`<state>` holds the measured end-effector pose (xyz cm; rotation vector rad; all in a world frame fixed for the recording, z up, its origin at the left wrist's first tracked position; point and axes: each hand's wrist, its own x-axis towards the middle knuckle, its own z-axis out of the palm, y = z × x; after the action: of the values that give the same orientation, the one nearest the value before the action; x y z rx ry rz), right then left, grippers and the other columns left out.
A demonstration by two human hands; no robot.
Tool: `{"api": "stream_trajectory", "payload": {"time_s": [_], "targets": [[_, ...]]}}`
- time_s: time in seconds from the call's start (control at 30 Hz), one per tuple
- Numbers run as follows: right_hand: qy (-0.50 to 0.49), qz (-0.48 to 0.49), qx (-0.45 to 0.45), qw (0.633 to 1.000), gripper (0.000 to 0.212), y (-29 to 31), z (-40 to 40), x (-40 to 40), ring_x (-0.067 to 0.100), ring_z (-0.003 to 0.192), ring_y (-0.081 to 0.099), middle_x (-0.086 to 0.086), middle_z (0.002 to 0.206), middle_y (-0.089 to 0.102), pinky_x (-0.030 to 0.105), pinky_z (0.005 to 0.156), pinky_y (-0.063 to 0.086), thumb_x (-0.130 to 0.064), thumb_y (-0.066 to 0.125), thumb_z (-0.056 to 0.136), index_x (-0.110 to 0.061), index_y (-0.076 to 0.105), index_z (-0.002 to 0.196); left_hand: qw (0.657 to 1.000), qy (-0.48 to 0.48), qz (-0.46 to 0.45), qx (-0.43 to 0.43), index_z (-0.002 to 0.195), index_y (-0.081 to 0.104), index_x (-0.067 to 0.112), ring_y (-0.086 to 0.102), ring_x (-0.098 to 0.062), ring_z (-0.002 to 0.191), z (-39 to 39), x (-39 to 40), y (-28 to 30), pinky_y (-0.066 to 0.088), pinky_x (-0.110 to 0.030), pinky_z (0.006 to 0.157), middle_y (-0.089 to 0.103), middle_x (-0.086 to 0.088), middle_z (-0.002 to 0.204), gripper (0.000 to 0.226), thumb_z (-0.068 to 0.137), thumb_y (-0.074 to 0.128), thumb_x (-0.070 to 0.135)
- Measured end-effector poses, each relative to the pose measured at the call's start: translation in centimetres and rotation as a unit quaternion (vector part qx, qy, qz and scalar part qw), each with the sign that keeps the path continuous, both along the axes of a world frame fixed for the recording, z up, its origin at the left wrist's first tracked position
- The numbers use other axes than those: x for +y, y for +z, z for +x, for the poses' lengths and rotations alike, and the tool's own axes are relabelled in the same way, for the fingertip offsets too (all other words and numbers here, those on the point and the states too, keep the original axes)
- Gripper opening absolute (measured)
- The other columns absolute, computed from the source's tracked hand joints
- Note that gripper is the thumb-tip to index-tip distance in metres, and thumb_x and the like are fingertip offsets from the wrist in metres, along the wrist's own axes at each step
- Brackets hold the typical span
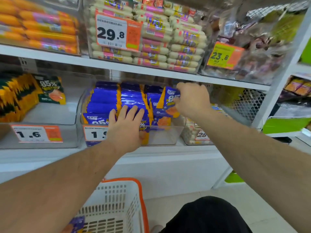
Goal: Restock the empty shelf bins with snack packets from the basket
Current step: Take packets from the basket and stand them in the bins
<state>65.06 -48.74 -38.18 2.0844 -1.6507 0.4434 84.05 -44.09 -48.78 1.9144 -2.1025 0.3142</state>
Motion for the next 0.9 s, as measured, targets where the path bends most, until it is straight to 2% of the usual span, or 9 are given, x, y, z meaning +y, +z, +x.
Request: {"api": "stream_trajectory", "payload": {"time_s": [0.2,0.37,0.47,0.57,0.63,0.73,0.8,0.87,0.9], "targets": [[-0.012,0.084,0.078,0.993,0.017,-3.2,1.6,-4.0,0.030,0.109,0.060,0.008,0.114,0.064,0.040,0.093,0.039,-0.023,0.062,0.089,-0.019,0.059,0.105,1.000,0.002,-0.014,0.015,0.154,0.002,0.031,0.000,-0.023,0.150,-0.1,0.0,-0.5,-0.006,-0.052,0.117,0.006,0.005,0.163,0.074,0.096,0.040,0.057],[-0.011,0.137,0.131,0.982,0.010,-5.1,2.2,-6.3,0.027,0.100,0.061,0.006,0.107,0.065,0.039,0.087,0.042,-0.022,0.059,0.092,-0.022,0.049,0.096,0.999,0.000,-0.044,0.002,0.154,0.004,0.030,0.003,-0.024,0.150,-0.1,0.0,-1.1,-0.005,-0.051,0.118,0.008,0.004,0.162,0.074,0.097,0.044,0.053],[-0.010,0.104,0.126,0.987,0.015,-5.9,2.4,-7.0,0.030,0.100,0.063,0.009,0.109,0.065,0.037,0.080,0.042,-0.016,0.059,0.092,-0.018,0.055,0.106,0.999,0.000,-0.051,-0.002,0.154,0.003,0.030,0.003,-0.025,0.150,0.0,-0.2,-1.3,-0.004,-0.051,0.118,0.009,0.004,0.162,0.080,0.095,0.054,0.047],[-0.005,0.087,0.081,0.993,0.030,-6.0,2.5,-7.1,0.034,0.101,0.062,0.012,0.116,0.059,0.036,0.075,0.040,-0.012,0.061,0.090,-0.014,0.053,0.119,0.999,0.000,-0.048,-0.002,0.154,0.002,0.030,0.003,-0.025,0.150,0.1,-0.4,-1.5,-0.003,-0.051,0.118,0.008,0.003,0.162,0.082,0.094,0.056,0.045],[0.006,0.078,0.041,0.996,0.037,-5.6,2.5,-6.6,0.037,0.103,0.060,0.014,0.122,0.056,0.039,0.079,0.044,-0.010,0.061,0.089,-0.013,0.052,0.125,0.999,-0.003,-0.036,0.001,0.154,0.002,0.031,0.002,-0.025,0.150,0.0,-0.4,-1.3,-0.003,-0.051,0.118,0.008,0.004,0.162,0.081,0.095,0.055,0.046],[0.036,0.049,-0.065,0.996,0.032,-4.8,3.1,-4.7,0.036,0.104,0.059,0.012,0.122,0.056,0.041,0.085,0.047,-0.016,0.060,0.090,-0.012,0.056,0.122,0.999,-0.017,-0.014,0.038,0.154,0.008,0.030,0.004,-0.020,0.150,0.2,-0.3,-0.2,-0.003,-0.047,0.119,0.011,0.006,0.162,0.077,0.095,0.053,0.047],[0.066,0.024,-0.169,0.983,0.021,-4.5,4.4,-2.9,0.032,0.100,0.059,0.008,0.116,0.058,0.042,0.083,0.049,-0.019,0.057,0.091,-0.013,0.061,0.111,0.994,-0.039,-0.023,0.098,0.153,0.022,0.024,0.012,-0.016,0.149,1.0,0.1,0.7,0.000,-0.040,0.118,0.022,0.005,0.160,0.070,0.093,0.057,0.036],[0.114,-0.011,-0.236,0.965,0.013,-4.7,6.3,-1.1,0.029,0.093,0.059,0.006,0.106,0.061,0.042,0.080,0.049,-0.017,0.057,0.089,-0.013,0.064,0.098,0.983,-0.081,-0.110,0.126,0.143,0.043,0.018,0.033,-0.019,0.141,2.4,1.0,0.9,0.010,-0.034,0.113,0.043,0.000,0.150,0.063,0.084,0.065,0.020],[0.141,-0.024,-0.257,0.956,0.008,-5.0,7.4,-0.2,0.027,0.089,0.059,0.005,0.100,0.062,0.041,0.077,0.048,-0.015,0.058,0.087,-0.013,0.064,0.093,0.975,-0.097,-0.156,0.128,0.133,0.054,0.017,0.045,-0.021,0.131,3.1,1.5,0.7,0.019,-0.032,0.105,0.054,-0.003,0.138,0.058,0.076,0.068,0.015]]}}
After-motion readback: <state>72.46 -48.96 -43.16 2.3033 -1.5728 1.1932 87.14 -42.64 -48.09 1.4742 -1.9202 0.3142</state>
